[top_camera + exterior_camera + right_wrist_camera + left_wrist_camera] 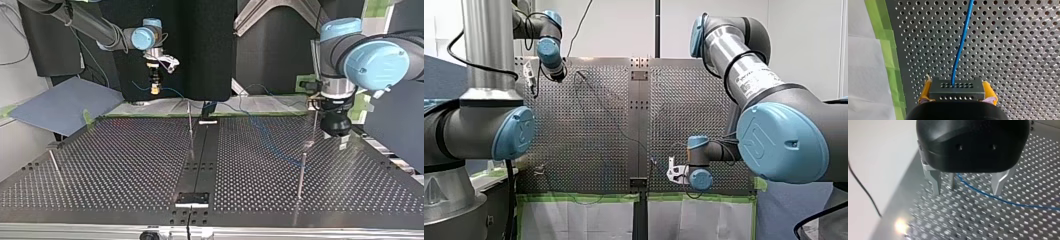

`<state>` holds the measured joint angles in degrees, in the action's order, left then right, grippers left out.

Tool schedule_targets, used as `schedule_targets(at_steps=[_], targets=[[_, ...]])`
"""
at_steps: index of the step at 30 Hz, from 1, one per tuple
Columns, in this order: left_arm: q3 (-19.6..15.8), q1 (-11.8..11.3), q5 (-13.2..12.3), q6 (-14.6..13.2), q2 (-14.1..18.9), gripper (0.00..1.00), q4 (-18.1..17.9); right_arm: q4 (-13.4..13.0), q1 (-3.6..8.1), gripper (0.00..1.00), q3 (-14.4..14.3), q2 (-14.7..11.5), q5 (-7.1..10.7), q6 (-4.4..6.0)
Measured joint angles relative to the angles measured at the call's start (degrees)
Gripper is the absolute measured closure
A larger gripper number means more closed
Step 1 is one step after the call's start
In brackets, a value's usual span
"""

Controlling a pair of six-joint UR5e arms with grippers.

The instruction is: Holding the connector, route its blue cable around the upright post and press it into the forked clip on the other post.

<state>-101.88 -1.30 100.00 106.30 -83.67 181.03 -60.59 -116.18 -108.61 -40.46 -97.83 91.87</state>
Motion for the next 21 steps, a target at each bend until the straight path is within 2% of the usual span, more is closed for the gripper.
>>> schedule_targets(at_steps=[5,9,16,21], targets=[[2.7,0.2,-0.5,-1.1,2.8,0.0,2.8,-0.1,0.0,0.98,0.0,0.0,0.06,-0.08],[4.1,0.4,-2.2,-2.0,5.3,0.0,5.3,0.0,-0.01,0.98,0.0,0.0,0.08,-0.09],[4.5,1.7,-5.4,-3.8,9.0,0.0,9.0,0.0,0.0,0.98,0.0,0.0,0.25,-0.04],[4.1,2.8,-6.5,-4.3,11.4,0.0,11.4,0.1,0.01,0.98,0.0,0.0,0.67,0.04]])
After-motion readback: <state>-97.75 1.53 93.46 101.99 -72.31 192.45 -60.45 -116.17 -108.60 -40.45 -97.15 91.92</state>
